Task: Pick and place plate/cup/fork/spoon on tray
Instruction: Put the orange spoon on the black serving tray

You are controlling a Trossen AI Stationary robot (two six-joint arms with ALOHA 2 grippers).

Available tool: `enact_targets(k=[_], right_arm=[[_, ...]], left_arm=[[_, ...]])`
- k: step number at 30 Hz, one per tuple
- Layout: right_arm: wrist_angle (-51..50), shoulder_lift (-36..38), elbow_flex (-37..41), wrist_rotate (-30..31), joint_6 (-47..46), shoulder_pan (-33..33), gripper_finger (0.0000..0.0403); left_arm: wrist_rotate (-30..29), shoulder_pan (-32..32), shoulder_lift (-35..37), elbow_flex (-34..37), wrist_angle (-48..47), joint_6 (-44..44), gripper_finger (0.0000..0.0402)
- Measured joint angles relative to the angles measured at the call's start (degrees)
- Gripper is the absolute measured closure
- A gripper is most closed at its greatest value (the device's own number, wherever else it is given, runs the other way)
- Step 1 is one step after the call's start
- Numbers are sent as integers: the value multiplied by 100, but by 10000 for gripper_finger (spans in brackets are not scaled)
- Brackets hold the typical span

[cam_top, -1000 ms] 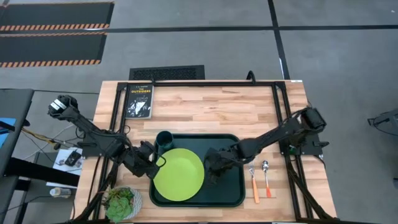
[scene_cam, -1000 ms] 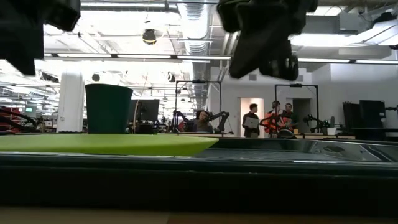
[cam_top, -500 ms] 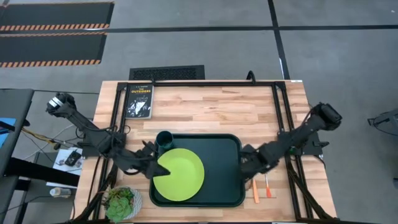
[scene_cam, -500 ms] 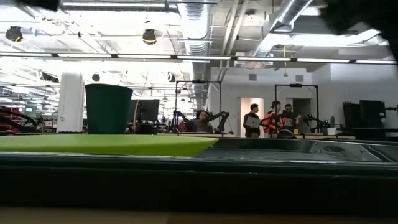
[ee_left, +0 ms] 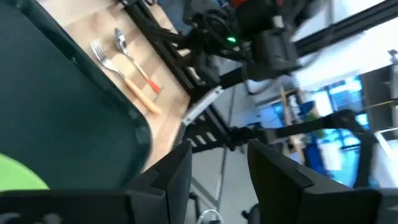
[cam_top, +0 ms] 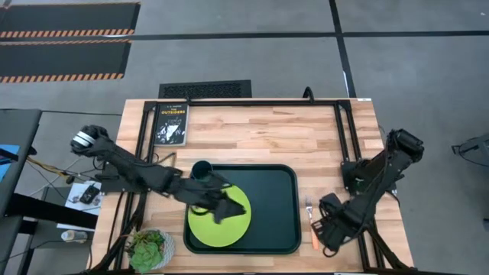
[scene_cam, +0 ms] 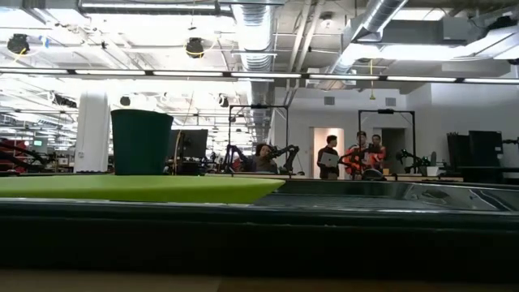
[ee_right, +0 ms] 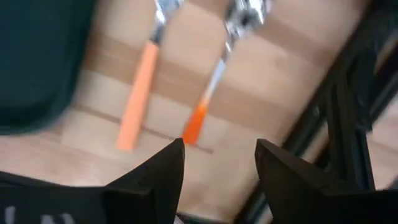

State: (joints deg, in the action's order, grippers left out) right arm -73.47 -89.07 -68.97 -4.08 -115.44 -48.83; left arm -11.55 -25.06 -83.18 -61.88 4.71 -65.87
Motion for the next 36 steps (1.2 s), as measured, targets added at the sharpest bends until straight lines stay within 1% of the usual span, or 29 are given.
enact_targets(k=[2,4,6,9,12,15,21,23,28,31,36], right_arm=[[-6,-10,0,-138,-219,-144,188],[43,-12,38,-131,-499,-279,193],[306,-12,205,-127,-700,-379,196],[971,-12,693,-37,-1073,-521,197],[1550,-16,1291,-56,-1196,-547,197],[2025,-9,1710,-32,-1242,-433,196],[3063,-25,2297,82,-937,-170,201],[3212,-23,2412,105,-927,-117,203],[3145,-13,2504,100,-920,-60,212],[3153,-5,2545,25,-920,-55,234],[3200,-1,2601,-85,-918,-55,303]], left_arm=[[166,144,-377,-321,34,225,260],[322,263,-696,-571,18,370,260],[454,361,-1004,-802,17,425,260],[534,450,-1362,-1069,43,362,260],[535,524,-1571,-1233,32,344,260],[531,595,-1639,-1268,12,297,260],[386,824,-1635,-1268,-292,269,260],[341,878,-1633,-1271,-276,267,260],[329,970,-1633,-1270,-484,332,260],[314,980,-1633,-1268,-542,338,260],[148,977,-1633,-1268,-573,374,260]])
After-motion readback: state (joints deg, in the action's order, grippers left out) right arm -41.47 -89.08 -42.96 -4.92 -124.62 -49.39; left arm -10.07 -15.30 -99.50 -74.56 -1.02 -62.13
